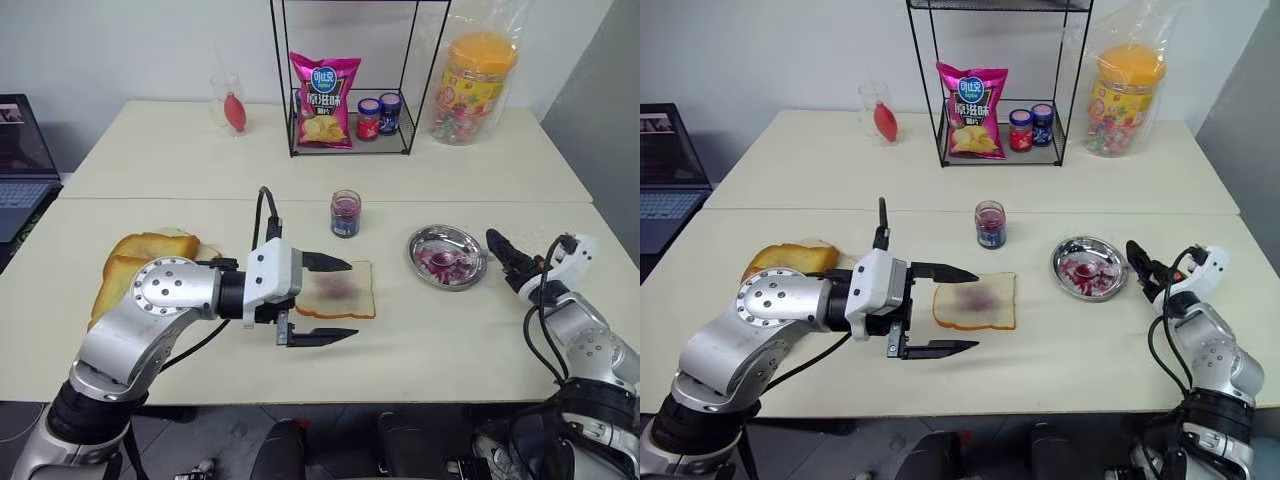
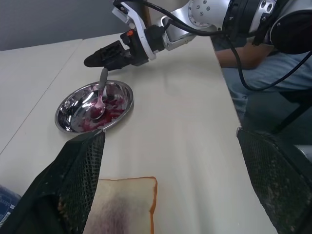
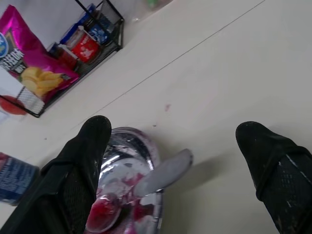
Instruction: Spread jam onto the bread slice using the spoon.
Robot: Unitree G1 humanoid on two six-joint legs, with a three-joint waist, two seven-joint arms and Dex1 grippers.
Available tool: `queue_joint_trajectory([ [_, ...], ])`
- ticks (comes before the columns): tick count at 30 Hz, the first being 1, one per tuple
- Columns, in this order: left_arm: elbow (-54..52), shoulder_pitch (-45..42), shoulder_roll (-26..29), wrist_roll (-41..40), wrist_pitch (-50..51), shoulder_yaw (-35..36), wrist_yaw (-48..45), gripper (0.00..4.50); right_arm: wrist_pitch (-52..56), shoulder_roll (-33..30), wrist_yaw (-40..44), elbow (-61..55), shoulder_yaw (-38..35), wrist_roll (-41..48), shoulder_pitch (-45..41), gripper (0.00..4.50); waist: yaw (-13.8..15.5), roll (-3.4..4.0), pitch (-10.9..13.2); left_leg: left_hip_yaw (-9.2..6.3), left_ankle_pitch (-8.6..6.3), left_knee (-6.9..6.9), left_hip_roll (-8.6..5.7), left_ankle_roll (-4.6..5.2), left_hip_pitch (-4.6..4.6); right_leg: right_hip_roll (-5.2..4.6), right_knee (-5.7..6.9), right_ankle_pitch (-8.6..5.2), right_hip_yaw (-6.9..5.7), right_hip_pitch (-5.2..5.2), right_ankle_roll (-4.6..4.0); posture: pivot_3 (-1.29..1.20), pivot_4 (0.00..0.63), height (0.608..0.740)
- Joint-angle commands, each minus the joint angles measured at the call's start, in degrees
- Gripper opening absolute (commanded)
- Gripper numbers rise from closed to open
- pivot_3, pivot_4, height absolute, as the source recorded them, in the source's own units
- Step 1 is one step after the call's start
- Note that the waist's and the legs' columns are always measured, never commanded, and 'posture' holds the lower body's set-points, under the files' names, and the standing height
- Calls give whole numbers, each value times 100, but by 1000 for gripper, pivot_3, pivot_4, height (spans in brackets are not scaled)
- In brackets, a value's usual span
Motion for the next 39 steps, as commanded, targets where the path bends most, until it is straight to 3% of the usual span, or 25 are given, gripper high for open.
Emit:
queue_joint_trajectory([
  [1,-53,-27,27,36,-17,24,32,4486,63,37,85,39,-123,307,-225,4500,0,0,0,0,0,0,0,0,0,0,1,0,0,0,0,0,150,740],
  [7,-70,-18,13,57,0,9,76,4486,104,96,-1,170,-181,472,-321,4500,-5,1,0,0,0,1,0,0,0,0,0,0,-1,0,1,0,150,740],
  [10,-72,-11,13,81,-7,10,81,4500,108,109,-32,166,-183,523,-308,4102,-5,1,0,0,0,1,0,0,-1,0,-1,0,0,0,1,0,150,740],
  [11,-76,-5,16,91,-11,11,81,4500,113,115,-38,146,-178,542,-291,3736,-5,1,0,0,0,0,0,0,-1,0,0,0,0,0,1,0,150,740],
  [28,-8,-14,-6,156,-47,29,107,4500,239,208,-240,-287,-356,953,-116,8,-7,5,0,0,0,1,0,0,0,1,1,0,0,0,1,0,150,740],
  [39,184,80,-62,73,78,436,435,4500,587,-146,-266,-1211,-205,1345,-266,8,-5,12,1,-1,0,0,1,0,-2,2,0,0,0,-2,1,0,150,740],
])
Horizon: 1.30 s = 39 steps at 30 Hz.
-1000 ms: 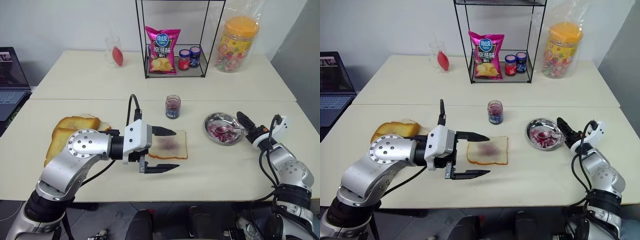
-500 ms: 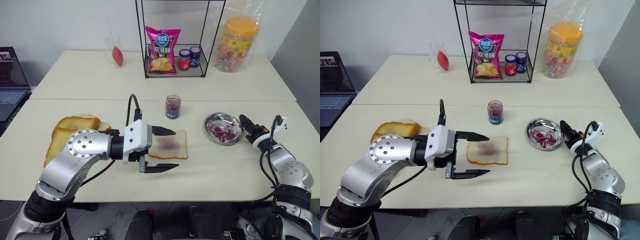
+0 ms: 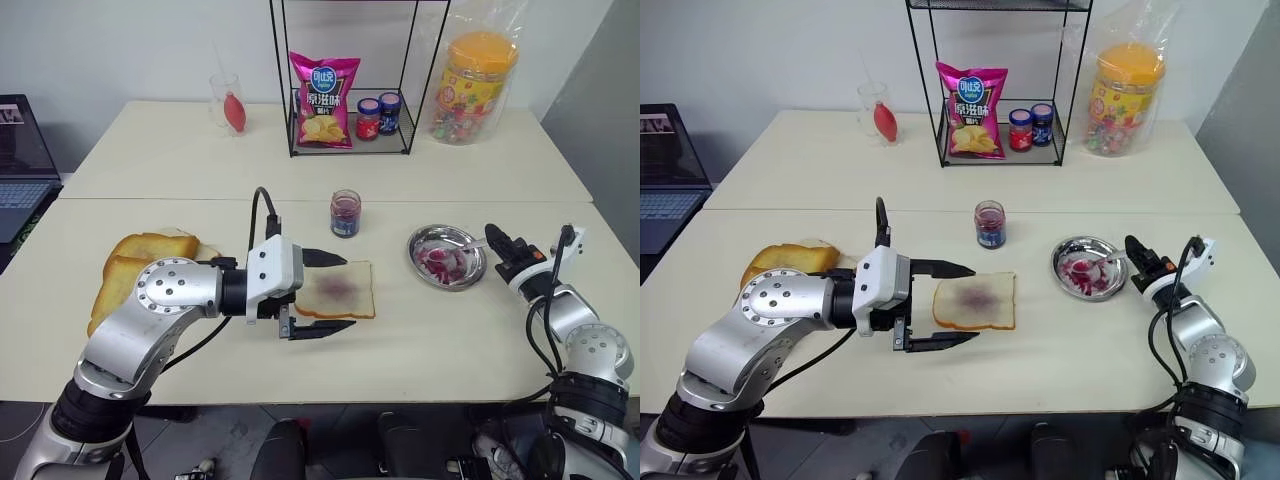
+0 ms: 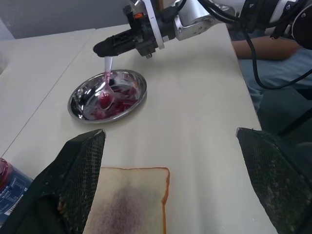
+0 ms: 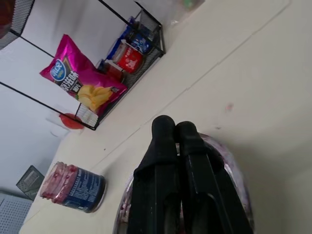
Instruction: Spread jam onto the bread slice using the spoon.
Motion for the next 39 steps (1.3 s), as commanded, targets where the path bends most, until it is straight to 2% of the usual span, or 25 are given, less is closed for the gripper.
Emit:
queue_joint_trajectory([
  [1,55,102,-12,-186,149,571,333,4500,225,-411,14,-861,-6,370,-234,8,0,7,5,0,0,0,0,0,0,0,0,0,0,0,0,0,150,740],
  [6,133,225,16,-276,364,1053,678,4500,566,-686,-232,-1427,63,835,-567,8,-32,16,10,-2,0,1,5,0,-1,5,3,0,-1,-3,0,0,150,740],
  [10,470,352,199,-45,223,1439,762,4500,661,-563,-511,-1592,734,795,-1564,8,-104,24,15,2,0,0,5,0,-1,6,4,1,5,-6,-1,0,150,740],
  [16,862,410,122,185,-2,1658,1047,4500,215,-155,-247,-785,1882,-239,-2780,8,-97,23,14,1,0,-3,17,0,-9,17,4,3,1,-20,-6,0,150,740],
  [21,879,477,-174,168,0,1763,1450,4500,-385,-120,350,28,2651,-1287,-3272,8,-29,22,14,1,0,-3,9,0,-33,7,-1,19,-2,-40,-34,0,150,740],
  [28,717,584,-412,64,129,1702,1703,4500,-1311,-36,1171,1107,3184,-2359,-3565,8,-30,20,13,4,1,-1,6,-1,-63,3,33,22,0,-91,-36,0,150,740],
  [39,763,442,-457,116,137,1530,1781,4500,-2304,415,1709,2197,3501,-3398,-3861,8,-82,20,13,1,2,13,6,-3,-57,7,88,19,-1,-105,-41,0,150,740],
])
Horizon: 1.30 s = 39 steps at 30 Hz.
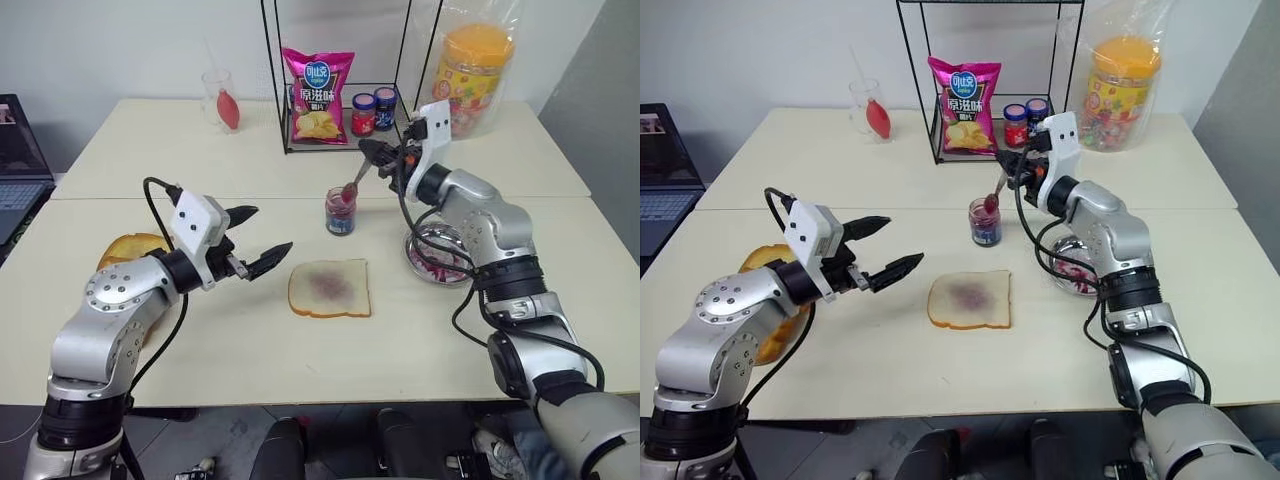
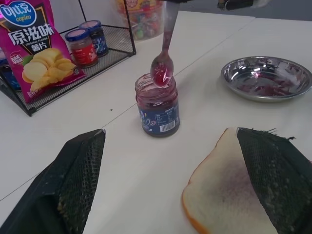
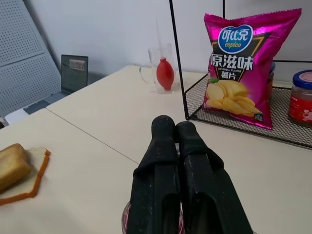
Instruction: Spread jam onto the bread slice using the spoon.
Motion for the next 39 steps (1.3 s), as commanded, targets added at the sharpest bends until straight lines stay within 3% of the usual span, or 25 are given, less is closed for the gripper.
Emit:
queue_joint_trajectory([
  [1,-131,-109,-23,-6,-35,-7,55,4500,-616,72,210,218,155,-466,-285,8,1,0,0,0,0,2,0,0,-1,0,0,0,-1,1,0,0,150,740],
  [7,-136,-134,-19,12,-8,-24,93,4500,-1447,216,379,830,518,-1249,-370,8,0,0,0,0,0,6,0,0,-1,0,1,0,0,1,0,0,150,740],
  [13,-223,-79,8,2,29,-58,108,4500,-1338,380,533,1072,425,-1308,-423,8,-2,0,0,-1,0,7,0,0,-1,0,2,0,0,1,0,0,150,740],
  [24,-145,-92,-25,40,-15,-116,138,4500,481,735,216,879,-601,-368,-715,8,-1,0,0,-5,0,10,0,0,-1,0,6,1,-3,2,-1,0,150,740],
  [39,109,-162,-111,67,-141,-81,148,4500,1148,748,-202,927,-1216,-21,-828,8,-3,0,0,-4,0,10,0,0,-1,1,5,1,-2,2,-1,0,150,740],
])
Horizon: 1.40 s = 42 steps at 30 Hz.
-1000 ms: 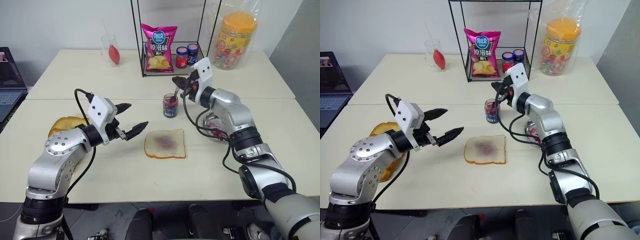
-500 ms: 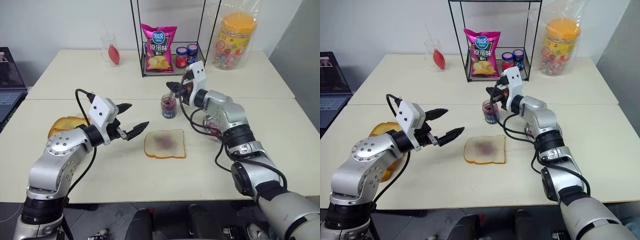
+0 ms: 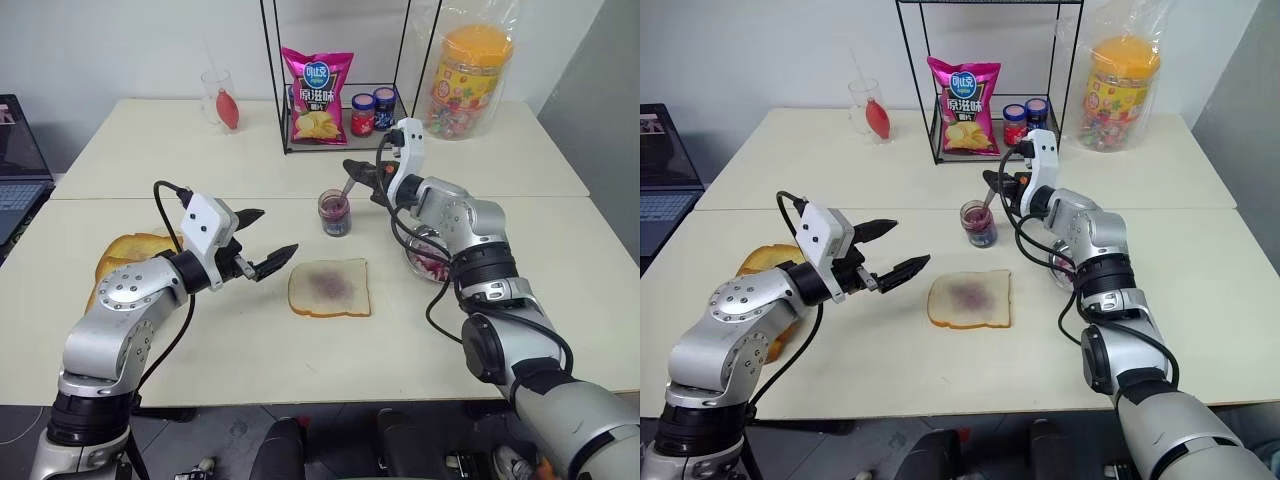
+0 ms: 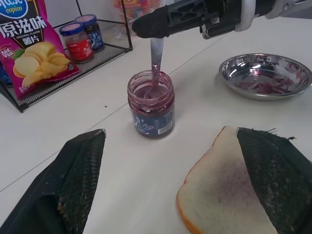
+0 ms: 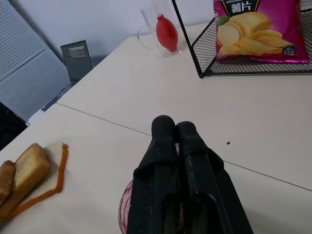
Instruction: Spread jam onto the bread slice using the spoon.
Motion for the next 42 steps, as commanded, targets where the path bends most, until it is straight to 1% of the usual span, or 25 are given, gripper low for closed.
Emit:
queue_joint_trajectory([
  [1,-32,-110,-34,-5,-130,129,39,4500,73,27,-107,-177,-263,246,-262,8,0,0,0,0,0,0,0,0,0,0,0,0,0,0,0,0,150,740],
  [17,168,-273,-120,44,-227,65,0,4500,531,51,-546,-113,-889,769,-377,8,0,0,0,0,0,0,0,0,-1,0,0,0,0,0,0,0,150,740],
  [21,197,-292,-137,45,-247,54,-18,4500,553,44,-602,-105,-940,820,-382,8,-1,0,0,0,0,0,0,0,-2,1,-1,0,0,0,0,0,150,740],
  [42,297,-414,-269,-37,-263,-19,-150,4500,819,-25,-1144,260,-1680,1379,-525,8,0,0,0,1,0,0,0,1,-3,1,-2,0,0,0,0,0,150,740],
])
